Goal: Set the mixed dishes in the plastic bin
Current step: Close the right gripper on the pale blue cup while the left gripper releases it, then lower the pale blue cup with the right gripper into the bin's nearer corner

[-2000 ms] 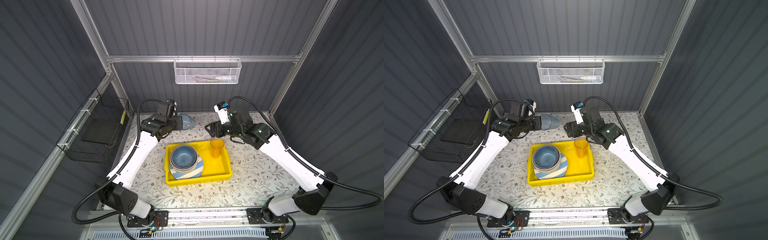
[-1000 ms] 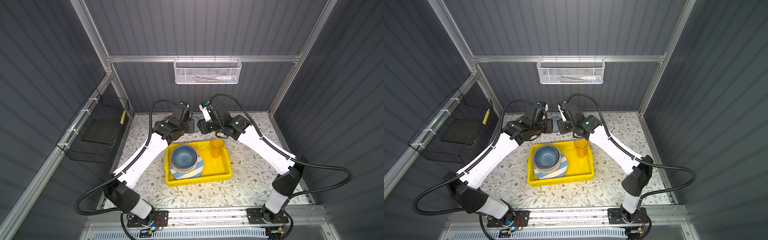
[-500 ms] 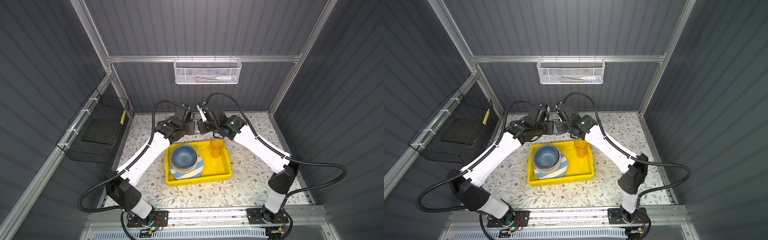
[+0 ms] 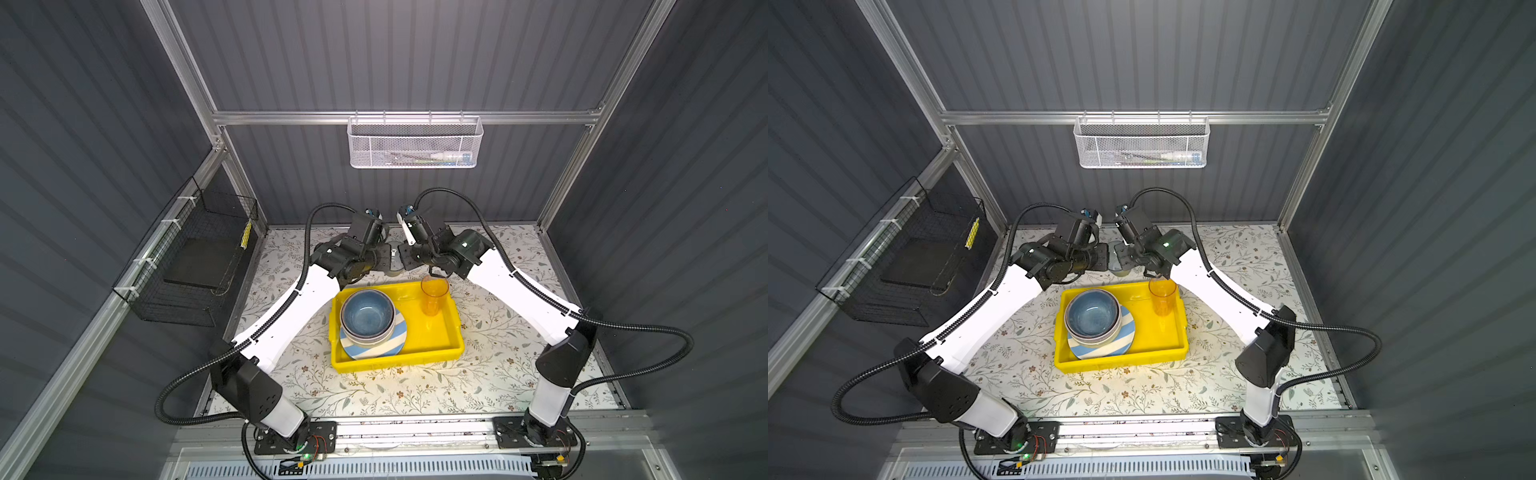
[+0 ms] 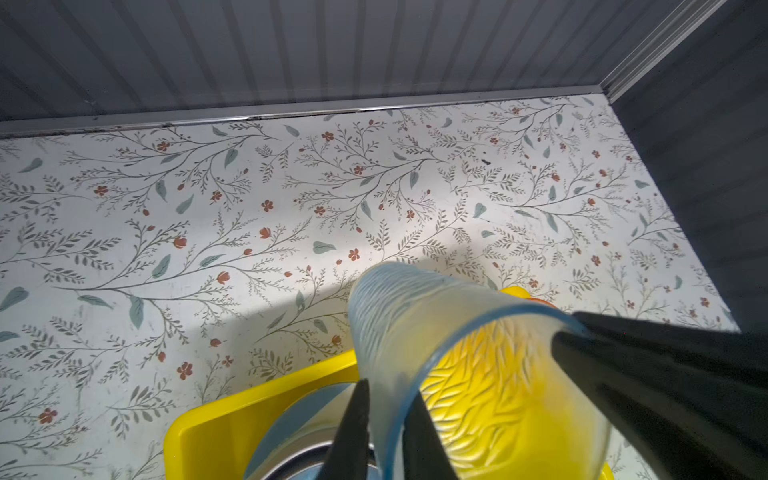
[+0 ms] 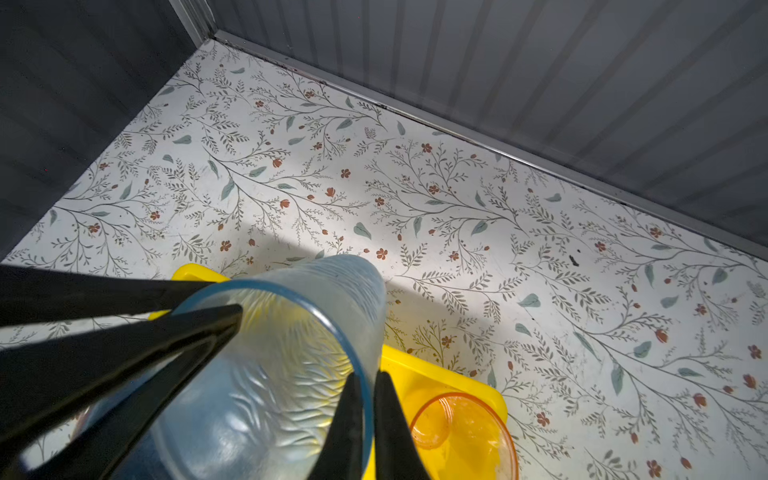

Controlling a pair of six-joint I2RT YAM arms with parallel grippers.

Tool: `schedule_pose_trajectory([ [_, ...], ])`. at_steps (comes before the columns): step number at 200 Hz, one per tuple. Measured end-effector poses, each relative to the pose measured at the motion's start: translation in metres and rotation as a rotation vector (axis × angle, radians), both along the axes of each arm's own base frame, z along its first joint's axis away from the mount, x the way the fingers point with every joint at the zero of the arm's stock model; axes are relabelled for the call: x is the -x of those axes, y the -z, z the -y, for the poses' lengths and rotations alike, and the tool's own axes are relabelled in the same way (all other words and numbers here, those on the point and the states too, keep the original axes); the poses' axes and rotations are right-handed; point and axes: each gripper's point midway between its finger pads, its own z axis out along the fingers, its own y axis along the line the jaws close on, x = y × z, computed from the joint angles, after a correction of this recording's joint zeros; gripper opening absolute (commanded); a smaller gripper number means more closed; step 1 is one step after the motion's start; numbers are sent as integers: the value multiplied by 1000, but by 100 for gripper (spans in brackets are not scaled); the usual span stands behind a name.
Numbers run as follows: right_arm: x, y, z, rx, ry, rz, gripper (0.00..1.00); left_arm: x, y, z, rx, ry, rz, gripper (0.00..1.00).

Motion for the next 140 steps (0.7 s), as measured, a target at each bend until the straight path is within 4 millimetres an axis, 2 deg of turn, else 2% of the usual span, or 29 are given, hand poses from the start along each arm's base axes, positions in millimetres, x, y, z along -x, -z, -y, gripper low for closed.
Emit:
schedule_pose_trajectory([
  [74,5,20,4,34,-3,-35,0,16,9,4,41,50,-43,31],
  [98,9,20,7,32,-4,-36,0,21,2,5,63,64,-37,40],
  [118,12,14,10,23,-4,-27,0,24,-7,4,84,63,-19,53],
  [140,15,5,16,8,-1,-12,0,23,-13,-6,74,22,18,64],
])
